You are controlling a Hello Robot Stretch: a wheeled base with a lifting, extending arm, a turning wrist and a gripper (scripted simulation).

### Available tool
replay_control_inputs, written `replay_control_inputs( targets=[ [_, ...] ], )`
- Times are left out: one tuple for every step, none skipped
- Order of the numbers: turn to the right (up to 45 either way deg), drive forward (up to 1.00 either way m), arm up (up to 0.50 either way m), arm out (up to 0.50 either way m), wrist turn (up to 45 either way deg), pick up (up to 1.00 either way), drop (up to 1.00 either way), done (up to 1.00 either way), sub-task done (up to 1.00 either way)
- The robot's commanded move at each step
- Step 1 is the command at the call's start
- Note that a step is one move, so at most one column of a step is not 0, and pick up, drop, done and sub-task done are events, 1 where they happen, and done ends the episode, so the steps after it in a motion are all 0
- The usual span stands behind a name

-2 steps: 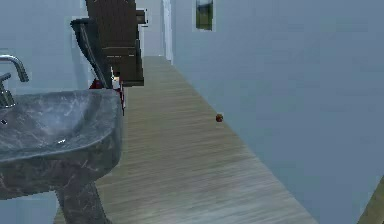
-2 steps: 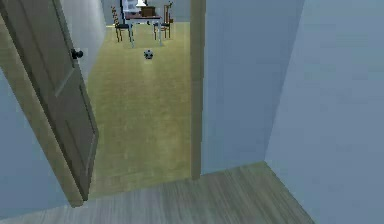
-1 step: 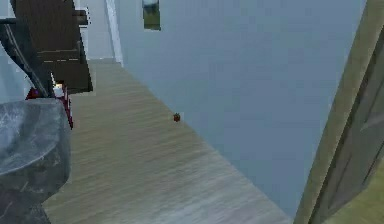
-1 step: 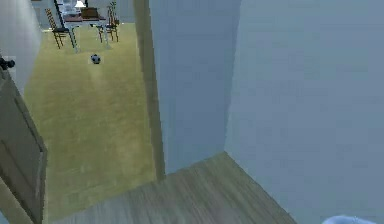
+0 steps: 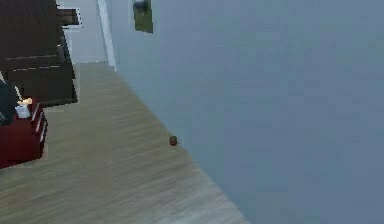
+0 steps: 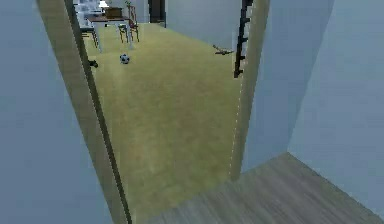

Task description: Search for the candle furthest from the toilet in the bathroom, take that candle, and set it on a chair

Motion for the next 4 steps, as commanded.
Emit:
replay_control_inputs(
  targets=[
    [-27.0, 0.00, 0.00, 0.00, 0.0, 0.00, 0.00, 0.00, 0.00],
    [0.0, 1.00, 0.00, 0.00, 0.0, 0.00, 0.00, 0.00, 0.00],
    [-33.0, 0.00, 0.00, 0.00, 0.0, 0.00, 0.00, 0.00, 0.00],
    [0.0, 0.05, 0.00, 0.00, 0.0, 0.00, 0.00, 0.00, 0.00]
  ],
)
